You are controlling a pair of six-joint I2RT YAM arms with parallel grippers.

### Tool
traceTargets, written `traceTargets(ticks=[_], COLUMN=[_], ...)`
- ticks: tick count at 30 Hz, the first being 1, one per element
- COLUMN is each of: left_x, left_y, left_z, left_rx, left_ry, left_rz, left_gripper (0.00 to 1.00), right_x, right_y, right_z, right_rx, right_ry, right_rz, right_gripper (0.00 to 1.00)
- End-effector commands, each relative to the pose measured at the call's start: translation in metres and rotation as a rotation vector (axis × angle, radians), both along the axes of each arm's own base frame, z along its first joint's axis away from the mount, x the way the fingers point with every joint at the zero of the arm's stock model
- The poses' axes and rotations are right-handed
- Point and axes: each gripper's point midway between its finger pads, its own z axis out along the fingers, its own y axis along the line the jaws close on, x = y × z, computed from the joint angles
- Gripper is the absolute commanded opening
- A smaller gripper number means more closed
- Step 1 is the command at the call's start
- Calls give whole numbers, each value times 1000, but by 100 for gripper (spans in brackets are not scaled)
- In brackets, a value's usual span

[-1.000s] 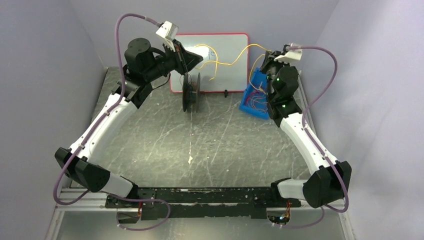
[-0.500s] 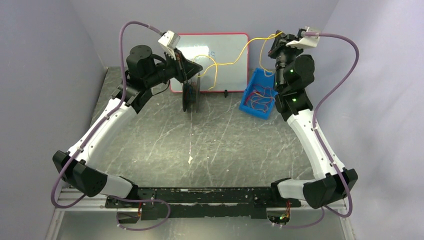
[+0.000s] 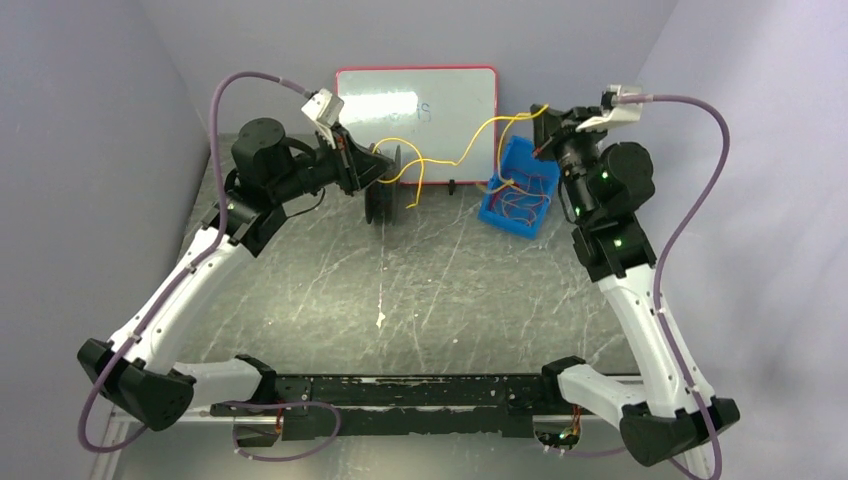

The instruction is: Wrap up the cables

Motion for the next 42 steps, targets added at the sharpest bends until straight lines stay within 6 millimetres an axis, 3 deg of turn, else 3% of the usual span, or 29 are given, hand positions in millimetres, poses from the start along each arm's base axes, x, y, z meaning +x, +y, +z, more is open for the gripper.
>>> traceTargets(ticks=[1,8,13,18,21,25,32,34,42], left_x=[-29,-66,-80,-94,-99,-101,-83,-78,-72], left_y=[6,12,16,13,11,13,22,24,17], left_z=[6,-19,-36,-52,-63,-73,-88,-92,-116], left_rx=[-13,0,16,6,8,31,78,92,169], left_ry=[2,46,98,150,169,182,195,194,221], left_rz=[-67,-161,-181,-219,-226,-214,-92,-67,-96], left_gripper=[7,7,7,7,7,7,7,7,7], right_x=[-20,-40,-56,-66,-76,-96,-133,-141,-166], right_y=[13,10,12,8,19,38,59,62,80], right_z=[-49,-131,-198,-252,-284,-312,-326,-321,-253], right_rx=[-19,-17,-18,-30,-15,8,49,55,43], right_ry=[142,361,526,658,737,812,893,890,744], right_rz=[100,109,132,112,176,302,452,480,677], right_gripper=[0,0,0,0,0,22,57,61,63])
